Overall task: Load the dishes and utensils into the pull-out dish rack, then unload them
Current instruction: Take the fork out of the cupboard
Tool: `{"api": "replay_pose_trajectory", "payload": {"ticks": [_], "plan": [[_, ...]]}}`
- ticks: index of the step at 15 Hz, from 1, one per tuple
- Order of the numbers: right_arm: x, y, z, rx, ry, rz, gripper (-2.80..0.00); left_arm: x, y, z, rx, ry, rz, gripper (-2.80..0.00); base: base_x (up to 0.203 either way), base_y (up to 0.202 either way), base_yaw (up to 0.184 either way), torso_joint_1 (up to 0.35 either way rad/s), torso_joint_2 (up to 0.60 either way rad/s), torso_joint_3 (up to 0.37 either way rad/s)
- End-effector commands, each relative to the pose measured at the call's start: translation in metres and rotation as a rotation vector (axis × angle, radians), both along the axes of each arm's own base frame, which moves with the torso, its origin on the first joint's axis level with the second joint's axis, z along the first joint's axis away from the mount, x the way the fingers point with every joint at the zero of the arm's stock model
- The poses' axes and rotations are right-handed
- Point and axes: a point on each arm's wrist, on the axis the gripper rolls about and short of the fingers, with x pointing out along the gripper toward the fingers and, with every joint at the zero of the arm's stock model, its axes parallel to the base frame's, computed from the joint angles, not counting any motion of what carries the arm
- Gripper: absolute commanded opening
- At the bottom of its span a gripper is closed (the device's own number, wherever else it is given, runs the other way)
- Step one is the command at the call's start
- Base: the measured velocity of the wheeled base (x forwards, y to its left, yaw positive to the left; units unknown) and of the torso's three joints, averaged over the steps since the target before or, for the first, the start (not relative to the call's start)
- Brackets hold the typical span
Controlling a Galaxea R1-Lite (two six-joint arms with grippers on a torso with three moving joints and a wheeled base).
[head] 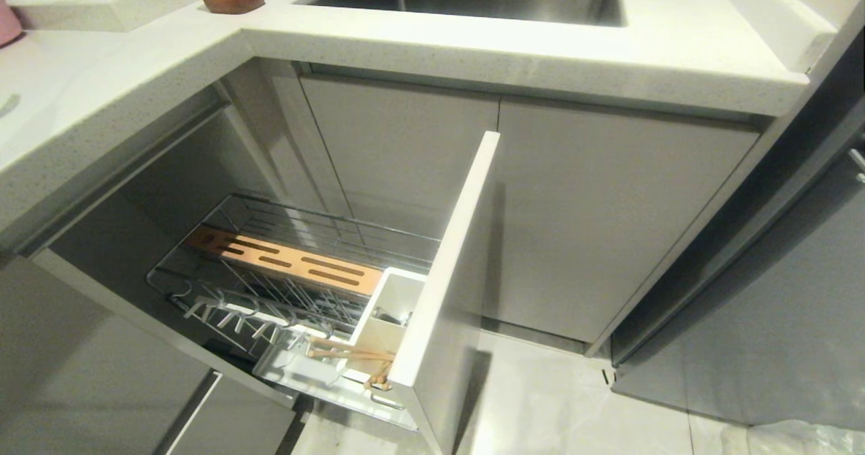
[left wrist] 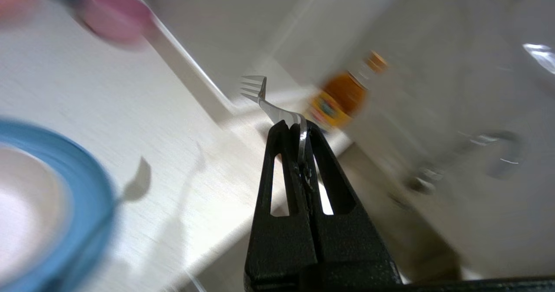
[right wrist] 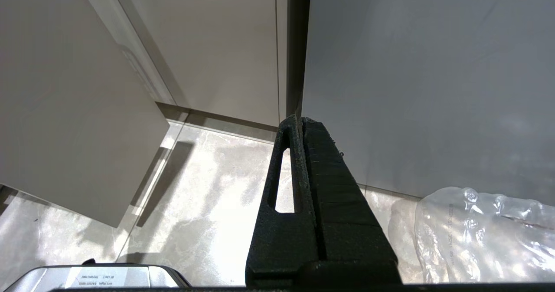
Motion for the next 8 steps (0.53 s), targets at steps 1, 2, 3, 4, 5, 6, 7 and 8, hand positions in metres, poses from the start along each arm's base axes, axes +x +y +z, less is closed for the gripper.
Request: {"api": "replay_pose_trajectory", "payload": {"ticks": [1, 2, 3, 4, 5, 6, 7, 8], "plan": [[0.0, 0.0, 0.0, 0.0, 0.001, 0.0, -2.8, 0.003, 0.003, -0.01, 0.104, 0.065, 0.139, -2.8, 0.0, 0.0, 0.0, 0.0, 0.0, 0.0], [0.0, 0.0, 0.0, 0.0, 0.001, 0.0, -2.8, 0.004, 0.004, -0.013, 0.136, 0.092, 0.171, -2.8, 0.0, 0.0, 0.0, 0.0, 0.0, 0.0], [0.0, 0.0, 0.0, 0.0, 0.001, 0.0, -2.8, 0.006, 0.004, -0.014, 0.147, 0.107, 0.196, -2.8, 0.0, 0.0, 0.0, 0.0, 0.0, 0.0], [0.0, 0.0, 0.0, 0.0, 0.001, 0.0, -2.8, 0.013, 0.005, -0.019, 0.173, 0.16, 0.257, -2.8, 0.0, 0.0, 0.0, 0.0, 0.0, 0.0], [0.0, 0.0, 0.0, 0.0, 0.001, 0.0, -2.8, 0.023, 0.006, -0.025, 0.205, 0.214, 0.309, -2.8, 0.0, 0.0, 0.0, 0.0, 0.0, 0.0], [0.0, 0.0, 0.0, 0.0, 0.001, 0.0, -2.8, 0.033, 0.007, -0.029, 0.236, 0.245, 0.348, -2.8, 0.0, 0.0, 0.0, 0.0, 0.0, 0.0], [0.0, 0.0, 0.0, 0.0, 0.001, 0.0, -2.8, 0.043, 0.007, -0.035, 0.269, 0.277, 0.387, -2.8, 0.0, 0.0, 0.0, 0.0, 0.0, 0.0], [0.0, 0.0, 0.0, 0.0, 0.001, 0.0, -2.8, 0.053, 0.008, -0.04, 0.3, 0.312, 0.433, -2.8, 0.0, 0.0, 0.0, 0.0, 0.0, 0.0]]}}
